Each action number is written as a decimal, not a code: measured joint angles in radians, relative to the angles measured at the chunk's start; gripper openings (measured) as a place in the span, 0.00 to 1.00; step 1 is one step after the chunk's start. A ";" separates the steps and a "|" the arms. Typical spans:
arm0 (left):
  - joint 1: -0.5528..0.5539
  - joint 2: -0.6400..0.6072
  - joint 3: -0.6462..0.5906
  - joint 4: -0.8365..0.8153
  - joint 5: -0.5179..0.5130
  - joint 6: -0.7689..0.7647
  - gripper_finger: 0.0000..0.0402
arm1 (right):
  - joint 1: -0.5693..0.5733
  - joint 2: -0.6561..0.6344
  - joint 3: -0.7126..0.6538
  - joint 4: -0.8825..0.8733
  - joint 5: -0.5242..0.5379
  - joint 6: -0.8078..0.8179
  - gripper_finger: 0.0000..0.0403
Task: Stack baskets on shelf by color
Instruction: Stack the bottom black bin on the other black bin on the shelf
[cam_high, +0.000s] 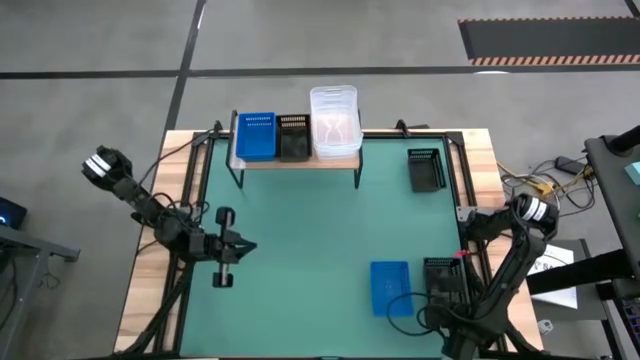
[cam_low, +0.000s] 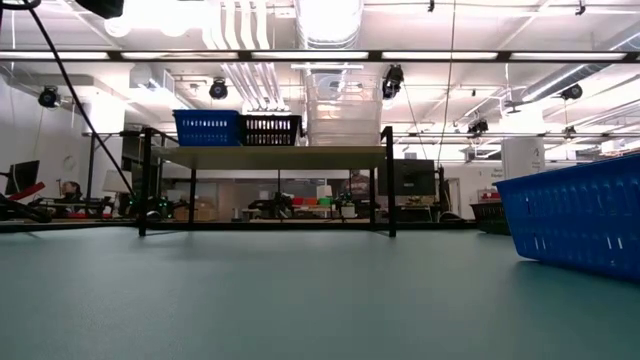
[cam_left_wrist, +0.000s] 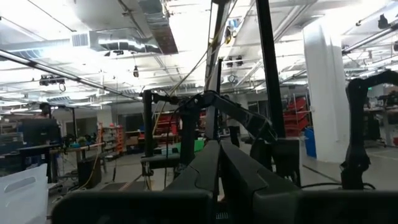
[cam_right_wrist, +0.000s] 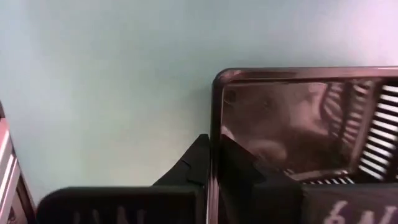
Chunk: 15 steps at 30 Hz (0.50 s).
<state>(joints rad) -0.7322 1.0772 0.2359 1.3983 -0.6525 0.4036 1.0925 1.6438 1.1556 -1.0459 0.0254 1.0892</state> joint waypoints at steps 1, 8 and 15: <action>0.000 0.005 -0.001 -0.001 0.000 0.001 0.00 | -0.005 -0.006 0.004 -0.008 0.000 0.004 0.04; 0.000 0.024 -0.002 -0.001 0.000 0.002 0.00 | -0.035 -0.056 0.146 -0.238 0.031 0.073 0.02; 0.000 0.029 -0.006 -0.001 0.001 0.002 0.00 | -0.095 -0.088 0.361 -0.507 0.229 -0.003 0.02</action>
<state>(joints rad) -0.7322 1.1059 0.2301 1.3969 -0.6519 0.4057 0.9980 1.5555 1.5163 -1.5526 0.2546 1.0859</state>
